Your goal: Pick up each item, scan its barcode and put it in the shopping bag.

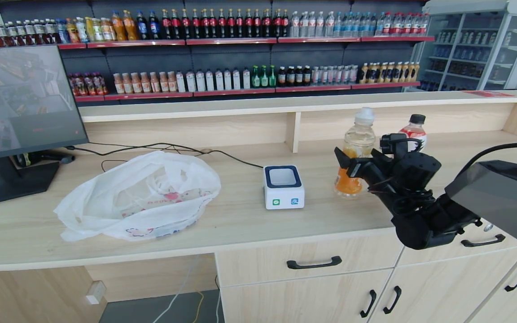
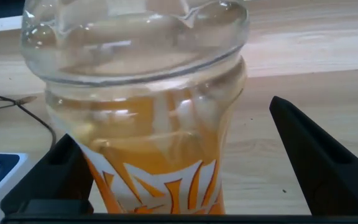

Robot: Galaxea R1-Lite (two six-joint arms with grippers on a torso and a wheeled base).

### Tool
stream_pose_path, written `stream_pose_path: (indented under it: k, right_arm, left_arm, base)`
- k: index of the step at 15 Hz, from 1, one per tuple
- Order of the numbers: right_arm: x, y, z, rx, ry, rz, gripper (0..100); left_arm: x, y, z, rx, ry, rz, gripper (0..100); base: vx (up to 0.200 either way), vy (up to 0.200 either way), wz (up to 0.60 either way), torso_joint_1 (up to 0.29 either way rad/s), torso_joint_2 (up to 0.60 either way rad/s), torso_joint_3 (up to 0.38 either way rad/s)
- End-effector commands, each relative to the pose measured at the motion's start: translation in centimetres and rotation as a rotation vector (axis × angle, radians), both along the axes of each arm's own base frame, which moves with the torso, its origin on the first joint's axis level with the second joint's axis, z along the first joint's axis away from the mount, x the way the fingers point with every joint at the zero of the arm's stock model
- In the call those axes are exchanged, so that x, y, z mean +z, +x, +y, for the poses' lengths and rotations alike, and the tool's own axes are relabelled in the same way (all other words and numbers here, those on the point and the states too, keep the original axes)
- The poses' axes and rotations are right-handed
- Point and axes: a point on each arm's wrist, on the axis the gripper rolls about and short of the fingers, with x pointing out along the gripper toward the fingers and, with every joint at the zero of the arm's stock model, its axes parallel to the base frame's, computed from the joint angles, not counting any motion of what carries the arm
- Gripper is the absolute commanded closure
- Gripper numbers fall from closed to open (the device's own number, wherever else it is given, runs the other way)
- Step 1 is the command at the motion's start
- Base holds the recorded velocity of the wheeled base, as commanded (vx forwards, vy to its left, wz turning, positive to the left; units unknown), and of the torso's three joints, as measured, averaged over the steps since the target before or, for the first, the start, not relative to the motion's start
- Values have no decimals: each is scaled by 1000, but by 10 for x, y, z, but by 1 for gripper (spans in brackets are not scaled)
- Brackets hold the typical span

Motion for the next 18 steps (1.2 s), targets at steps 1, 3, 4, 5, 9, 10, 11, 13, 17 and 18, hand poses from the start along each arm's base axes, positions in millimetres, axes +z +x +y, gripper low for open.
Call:
stream_pose_path:
  k: [1, 3, 4, 5, 9, 10, 11, 13, 17, 18]
  right_arm:
    - [5, 0, 0, 0, 3, -17, 0]
    - [8, -1, -1, 3, 5, -15, 0]
    - [10, -2, -2, 8, 1, 5, 0]
    - [11, -3, -2, 7, 3, 13, 0]
    - [11, -3, -2, 5, 6, 21, 0]
    - [11, -4, -2, 5, 5, 24, 0]
    - [10, -4, -2, 5, 4, 27, 100]
    - [10, -4, -2, 3, 3, 25, 100]
    - [16, -6, -2, 3, 8, 10, 100]
    - [19, -6, -2, 3, 8, 1, 100]
  left_arm:
    - [0, 0, 0, 0, -1, 0, 0]
    - [0, 0, 0, 0, -1, 0, 0]
    - [0, 0, 0, 0, -1, 0, 0]
    - [0, 0, 0, 0, -1, 0, 0]
    - [0, 0, 0, 0, -1, 0, 0]
    - [0, 0, 0, 0, -1, 0, 0]
    - [0, 0, 0, 0, -1, 0, 0]
    - [0, 0, 0, 0, -1, 0, 0]
    - [0, 0, 0, 0, -1, 0, 0]
    - [0, 0, 0, 0, -1, 0, 0]
  base:
    - [0, 0, 0, 0, 0, 0]
    - [0, 0, 0, 0, 0, 0]
    - [0, 0, 0, 0, 0, 0]
    - [0, 0, 0, 0, 0, 0]
    - [0, 0, 0, 0, 0, 0]
    - [0, 0, 0, 0, 0, 0]
    - [0, 0, 0, 0, 0, 0]
    - [0, 0, 0, 0, 0, 0]
    - [0, 0, 0, 0, 0, 0]
    - [0, 0, 0, 0, 0, 0]
